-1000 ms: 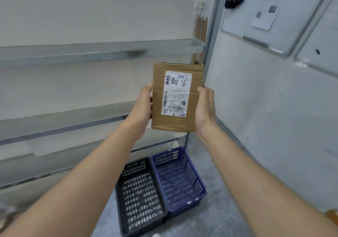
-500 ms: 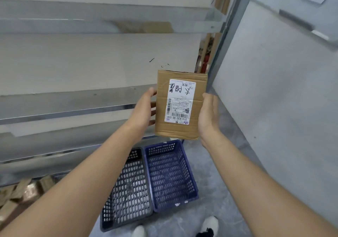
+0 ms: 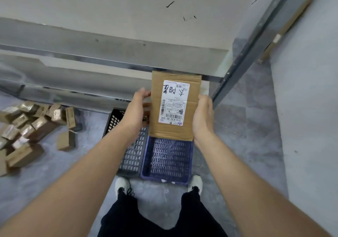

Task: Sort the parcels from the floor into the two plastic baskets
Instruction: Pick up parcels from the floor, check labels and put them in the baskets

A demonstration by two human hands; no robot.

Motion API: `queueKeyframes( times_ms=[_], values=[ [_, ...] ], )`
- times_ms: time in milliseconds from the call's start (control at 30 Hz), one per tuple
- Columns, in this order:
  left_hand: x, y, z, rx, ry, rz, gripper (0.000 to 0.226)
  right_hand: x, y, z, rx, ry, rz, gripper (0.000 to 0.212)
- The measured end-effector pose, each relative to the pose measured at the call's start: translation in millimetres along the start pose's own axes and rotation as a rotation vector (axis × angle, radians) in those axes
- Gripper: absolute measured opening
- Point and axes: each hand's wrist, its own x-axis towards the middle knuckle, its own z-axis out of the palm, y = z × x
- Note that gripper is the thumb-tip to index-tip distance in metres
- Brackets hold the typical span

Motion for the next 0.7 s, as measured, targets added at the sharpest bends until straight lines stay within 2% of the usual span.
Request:
queueKeyframes(
  times_ms=[67, 200, 400, 567, 700],
  values=[
    [15.8, -15.7, 0.4, 0.004, 0.026, -0.043, 0.046, 13.7, 15.8, 6.4, -0.042, -0.015, 0.032, 0.072],
    [58.2, -58.7, -8.0, 0.023, 0.007, -0.128, 0.047, 43.4, 60.9, 32.6, -0.104, -0.041, 0.103, 0.064],
    [135.8, -139.2, -27.5, 0.063, -0.038, -0.23, 0.046, 100.2, 167.3, 78.1, -0.081, -0.023, 0.332, 0.066],
    [210.2, -211.8, -28.4, 0.109, -0.042, -0.273, 0.039, 150.9, 248.0, 103.0, -0.105, -0.047, 0.368, 0.072],
    [261.6, -281.8, -20.3, 0.181, -0.08, -0.273, 0.043, 204.2, 324.5, 119.6, -0.131, -0.053, 0.336, 0.063]
  ],
)
